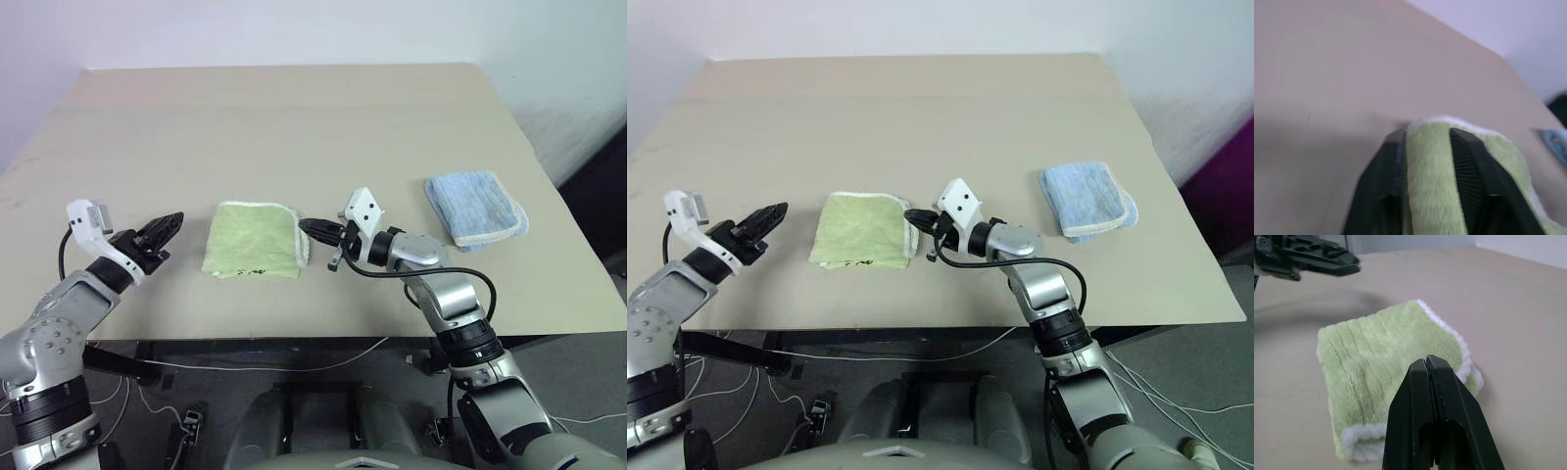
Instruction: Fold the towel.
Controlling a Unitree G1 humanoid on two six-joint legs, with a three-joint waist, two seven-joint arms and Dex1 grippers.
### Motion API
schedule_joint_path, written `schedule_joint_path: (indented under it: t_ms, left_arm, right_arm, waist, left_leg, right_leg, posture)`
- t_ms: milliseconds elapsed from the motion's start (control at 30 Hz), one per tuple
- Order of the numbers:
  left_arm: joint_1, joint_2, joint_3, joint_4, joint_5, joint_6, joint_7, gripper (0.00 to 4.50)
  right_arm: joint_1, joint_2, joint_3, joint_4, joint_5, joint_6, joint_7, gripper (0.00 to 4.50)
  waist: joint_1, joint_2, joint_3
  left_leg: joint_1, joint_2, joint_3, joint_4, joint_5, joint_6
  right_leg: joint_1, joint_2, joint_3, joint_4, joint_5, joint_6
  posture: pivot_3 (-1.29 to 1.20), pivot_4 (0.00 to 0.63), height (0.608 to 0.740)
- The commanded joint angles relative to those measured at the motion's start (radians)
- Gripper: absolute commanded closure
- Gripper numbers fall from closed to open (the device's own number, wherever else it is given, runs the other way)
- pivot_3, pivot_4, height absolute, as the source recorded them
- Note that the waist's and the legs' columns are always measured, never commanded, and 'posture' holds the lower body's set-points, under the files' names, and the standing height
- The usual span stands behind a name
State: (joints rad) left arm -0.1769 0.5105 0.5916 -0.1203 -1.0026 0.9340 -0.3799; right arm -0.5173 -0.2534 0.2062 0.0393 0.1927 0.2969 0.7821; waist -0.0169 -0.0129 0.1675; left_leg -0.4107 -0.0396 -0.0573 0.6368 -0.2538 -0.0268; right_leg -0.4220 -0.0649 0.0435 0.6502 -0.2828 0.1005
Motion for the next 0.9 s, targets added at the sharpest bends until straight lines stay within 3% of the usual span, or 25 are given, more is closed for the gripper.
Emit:
schedule_joint_path:
  t_ms: [33, 200, 467, 900]
  left_arm:
    - [-0.007, -0.007, 0.047, 0.030, -0.114, 0.082, 0.042, 1.58]
    - [-0.001, -0.018, 0.010, 0.074, -0.163, 0.165, 0.071, 0.02]
    - [-0.029, -0.071, -0.076, 0.133, -0.154, 0.225, 0.101, 0.02]
    - [-0.029, -0.155, -0.161, 0.081, -0.193, 0.312, 0.109, 0.02]
  right_arm:
    - [0.001, -0.003, -0.020, -0.057, 0.020, -0.003, -0.007, 4.50]
    - [0.003, -0.002, -0.018, -0.064, 0.021, -0.006, -0.012, 4.50]
    - [0.025, -0.011, -0.026, -0.106, 0.029, 0.008, -0.034, 4.50]
    - [0.035, -0.024, -0.034, -0.159, 0.036, 0.039, -0.054, 4.50]
  waist:
    - [0.001, 0.000, 0.000]
    - [0.000, 0.000, 0.000]
    - [0.007, 0.000, -0.001]
    - [0.029, 0.000, -0.001]
  left_leg:
    - [0.000, 0.000, 0.000, 0.000, 0.000, 0.000]
    - [0.000, 0.000, 0.000, 0.001, 0.000, 0.000]
    - [0.000, -0.001, 0.000, 0.001, 0.000, 0.000]
    - [0.002, -0.001, -0.002, 0.008, 0.000, 0.000]
  right_leg:
    - [0.000, 0.000, 0.000, 0.000, 0.000, 0.000]
    - [0.000, 0.000, 0.000, 0.000, 0.000, 0.000]
    - [0.001, 0.000, 0.000, 0.001, 0.000, 0.000]
    - [0.008, -0.001, -0.002, 0.000, 0.000, 0.000]
  posture:
    - [0.00, 0.150, 0.740]
    - [0.00, 0.150, 0.740]
    - [0.00, 0.150, 0.740]
    - [0.00, 0.150, 0.740]
